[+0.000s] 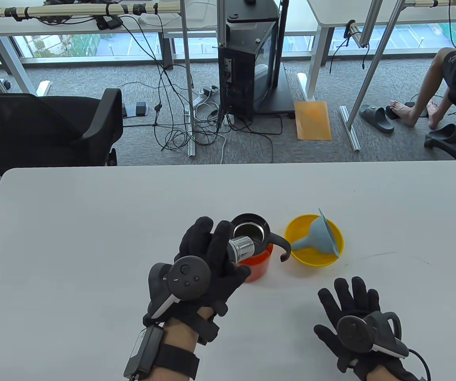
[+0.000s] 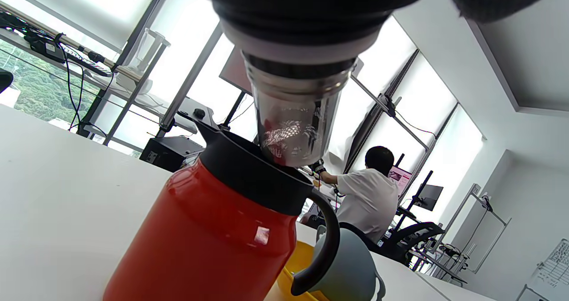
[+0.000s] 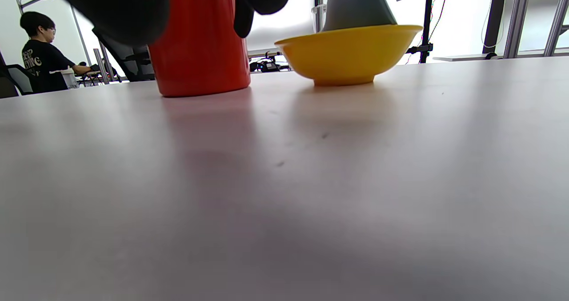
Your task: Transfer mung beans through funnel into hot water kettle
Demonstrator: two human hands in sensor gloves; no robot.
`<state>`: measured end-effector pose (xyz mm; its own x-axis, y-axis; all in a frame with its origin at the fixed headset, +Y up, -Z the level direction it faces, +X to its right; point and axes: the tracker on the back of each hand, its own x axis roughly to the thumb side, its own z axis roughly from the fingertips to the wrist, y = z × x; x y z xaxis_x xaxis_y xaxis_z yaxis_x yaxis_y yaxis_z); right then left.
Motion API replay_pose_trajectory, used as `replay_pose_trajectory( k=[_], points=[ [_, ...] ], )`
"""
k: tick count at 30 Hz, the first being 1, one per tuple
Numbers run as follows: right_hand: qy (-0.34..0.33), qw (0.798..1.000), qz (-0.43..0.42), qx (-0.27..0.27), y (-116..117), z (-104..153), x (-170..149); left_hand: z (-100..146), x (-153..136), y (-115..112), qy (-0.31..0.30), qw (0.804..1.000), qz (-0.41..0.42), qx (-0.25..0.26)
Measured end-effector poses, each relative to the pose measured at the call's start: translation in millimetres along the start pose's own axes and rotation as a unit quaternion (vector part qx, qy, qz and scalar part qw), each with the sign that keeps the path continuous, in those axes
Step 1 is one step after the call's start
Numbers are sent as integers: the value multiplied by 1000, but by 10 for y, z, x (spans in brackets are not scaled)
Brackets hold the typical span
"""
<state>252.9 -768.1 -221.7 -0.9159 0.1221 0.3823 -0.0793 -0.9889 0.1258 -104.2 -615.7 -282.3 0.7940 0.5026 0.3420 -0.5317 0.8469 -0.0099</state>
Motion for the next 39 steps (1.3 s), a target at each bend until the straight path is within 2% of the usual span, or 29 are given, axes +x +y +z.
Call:
replay_pose_trajectory(
  k=[7,13,16,25,30,34,39],
  points=[
    [-4,1000,-13,-10,18,3,-25,-418,167,72,18,998,-52,-26],
    [-12,999,-28,-15,35,-14,-39,-782,216,-55,44,993,-72,-87],
    [-13,999,-39,-18,35,-17,-56,-917,211,-151,54,991,-78,-98],
    [-17,998,-66,-4,53,-25,-87,-1200,243,-508,107,972,-123,-169],
    [-17,997,-75,-7,49,-22,-99,-1304,258,-683,123,961,-155,-192],
    [-16,996,-85,-7,54,-25,-115,-1371,259,-718,137,958,-154,-199],
    [-15,995,-94,-6,55,-21,-136,-1420,277,-767,125,958,-164,-200]
  ],
)
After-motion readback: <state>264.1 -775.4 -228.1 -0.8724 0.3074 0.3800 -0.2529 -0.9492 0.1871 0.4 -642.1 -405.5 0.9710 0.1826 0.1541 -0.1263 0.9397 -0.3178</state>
